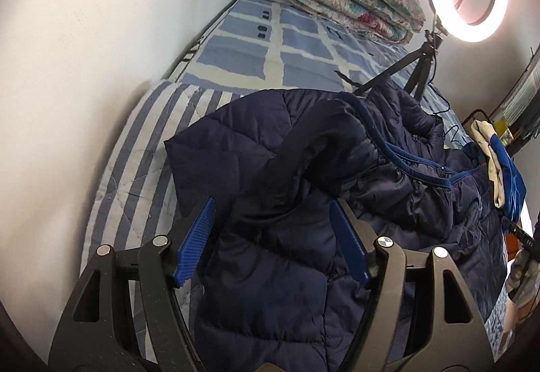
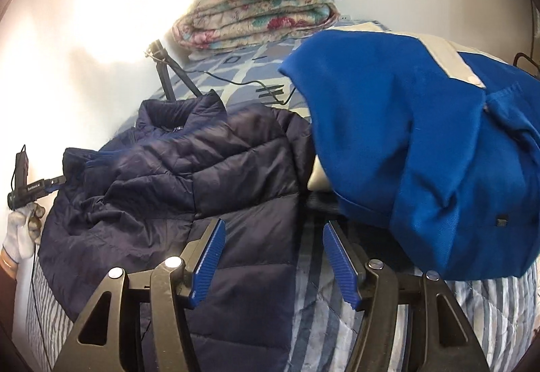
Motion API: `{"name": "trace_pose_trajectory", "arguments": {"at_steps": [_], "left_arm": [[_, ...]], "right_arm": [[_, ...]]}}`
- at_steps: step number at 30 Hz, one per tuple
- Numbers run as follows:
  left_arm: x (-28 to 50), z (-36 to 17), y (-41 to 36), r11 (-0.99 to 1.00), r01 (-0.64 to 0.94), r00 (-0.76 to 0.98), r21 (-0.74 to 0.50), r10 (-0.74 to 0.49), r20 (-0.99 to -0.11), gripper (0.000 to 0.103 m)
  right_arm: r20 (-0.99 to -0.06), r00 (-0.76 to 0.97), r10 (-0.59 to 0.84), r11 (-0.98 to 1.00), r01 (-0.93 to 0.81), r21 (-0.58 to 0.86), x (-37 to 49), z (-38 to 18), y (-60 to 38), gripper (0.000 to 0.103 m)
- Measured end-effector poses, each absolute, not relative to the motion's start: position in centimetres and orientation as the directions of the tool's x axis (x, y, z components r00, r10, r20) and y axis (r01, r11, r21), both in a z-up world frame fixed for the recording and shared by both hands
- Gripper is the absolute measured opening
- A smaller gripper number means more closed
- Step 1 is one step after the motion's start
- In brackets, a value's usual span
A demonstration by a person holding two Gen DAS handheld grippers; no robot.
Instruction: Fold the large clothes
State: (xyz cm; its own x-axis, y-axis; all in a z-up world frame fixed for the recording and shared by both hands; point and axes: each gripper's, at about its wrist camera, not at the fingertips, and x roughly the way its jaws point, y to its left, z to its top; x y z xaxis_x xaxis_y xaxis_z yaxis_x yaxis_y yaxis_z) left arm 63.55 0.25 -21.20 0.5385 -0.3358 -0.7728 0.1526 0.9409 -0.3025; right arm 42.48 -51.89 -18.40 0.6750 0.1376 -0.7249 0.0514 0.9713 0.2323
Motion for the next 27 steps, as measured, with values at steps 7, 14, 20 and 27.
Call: {"name": "trace_pose_trajectory", "arguments": {"at_steps": [7,14,20,27], "left_arm": [[64.0,-22.1,-1.4,0.957,0.173,0.523,-0.232,-0.288,-0.802,0.037],[63.2,-21.5,-2.7,0.974,0.192,0.57,-0.12,-0.21,-0.794,0.004],[62.2,-18.9,-2.2,0.98,0.174,0.654,-0.095,-0.187,-0.733,0.002],[63.6,-15.4,-2.1,0.985,0.147,0.718,-0.088,-0.167,-0.676,0.002]], "right_arm": [[-0.781,0.613,0.117,0.975,0.08,0.21,45.0,-19.4,-51.0,0.063],[-0.809,0.586,0.047,0.994,0.053,0.096,45.1,-19.4,-48.8,0.004],[-0.77,0.633,-0.074,0.997,0.03,-0.072,43.6,-17.3,-46.6,0.0],[-0.665,0.729,-0.164,0.984,0.073,-0.162,42.5,-13.0,-46.1,0.0]]}}
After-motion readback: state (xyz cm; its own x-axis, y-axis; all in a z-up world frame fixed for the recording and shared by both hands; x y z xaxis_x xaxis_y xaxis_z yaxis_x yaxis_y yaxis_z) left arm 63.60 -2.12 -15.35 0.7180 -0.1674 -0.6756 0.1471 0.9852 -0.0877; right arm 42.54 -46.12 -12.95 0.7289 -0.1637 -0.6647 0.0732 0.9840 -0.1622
